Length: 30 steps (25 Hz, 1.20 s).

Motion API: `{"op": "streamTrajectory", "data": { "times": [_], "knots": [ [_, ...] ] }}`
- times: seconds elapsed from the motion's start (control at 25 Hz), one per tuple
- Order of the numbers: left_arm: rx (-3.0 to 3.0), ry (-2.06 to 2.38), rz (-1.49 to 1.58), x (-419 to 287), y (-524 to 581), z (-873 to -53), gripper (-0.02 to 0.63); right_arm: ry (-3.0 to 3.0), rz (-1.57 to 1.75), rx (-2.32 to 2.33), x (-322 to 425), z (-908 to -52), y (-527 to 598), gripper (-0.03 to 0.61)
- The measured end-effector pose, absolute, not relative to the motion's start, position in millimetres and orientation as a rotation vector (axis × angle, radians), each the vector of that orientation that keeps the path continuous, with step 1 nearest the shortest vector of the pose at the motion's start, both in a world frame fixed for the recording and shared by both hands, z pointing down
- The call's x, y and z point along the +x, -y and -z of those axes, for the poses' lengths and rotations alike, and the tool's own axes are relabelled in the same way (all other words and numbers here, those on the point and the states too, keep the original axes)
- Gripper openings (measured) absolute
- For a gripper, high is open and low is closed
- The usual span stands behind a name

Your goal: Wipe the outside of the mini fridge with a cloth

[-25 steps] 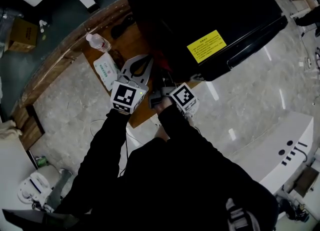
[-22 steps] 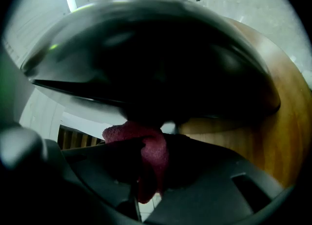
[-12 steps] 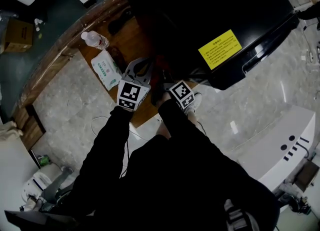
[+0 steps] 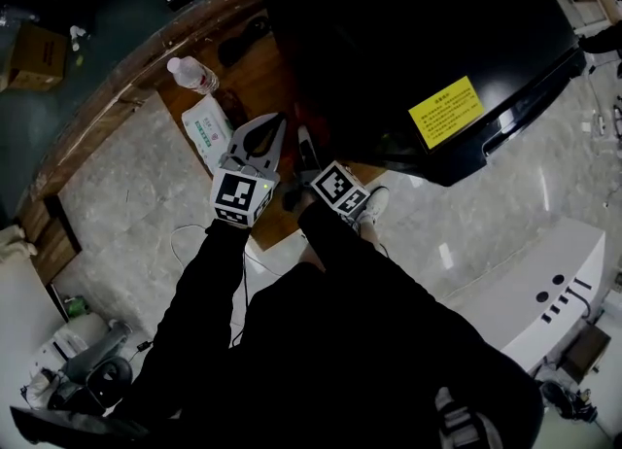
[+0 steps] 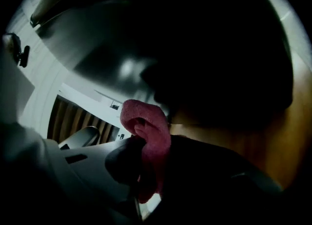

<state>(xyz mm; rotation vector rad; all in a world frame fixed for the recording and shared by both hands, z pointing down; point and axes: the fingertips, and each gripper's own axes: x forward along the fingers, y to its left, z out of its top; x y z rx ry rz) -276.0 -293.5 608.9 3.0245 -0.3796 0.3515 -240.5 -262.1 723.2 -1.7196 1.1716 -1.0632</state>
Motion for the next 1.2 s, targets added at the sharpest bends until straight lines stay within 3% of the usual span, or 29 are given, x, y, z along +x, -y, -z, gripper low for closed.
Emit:
{"op": "streamTrajectory", "data": {
  "times": [0.32, 0.6, 1.2],
  "knots": [
    [3.109, 0.52, -0.152, -306.9, 350.4, -483.0, 0.006, -1.586, 0.675, -1.579, -264.5, -538.1, 339.2, 0.078],
    [3.183, 0.576, 0.014, -312.9, 396.6, -398.5, 0.006, -1.583, 0.452, -1.462, -243.9, -425.2, 393.8, 0.078],
    [3.155, 0.47, 0.041, -289.3, 410.5, -415.2, 0.006, -1.284, 0.521, -1.415, -193.4, -447.0, 407.1, 0.086]
  ]
}}
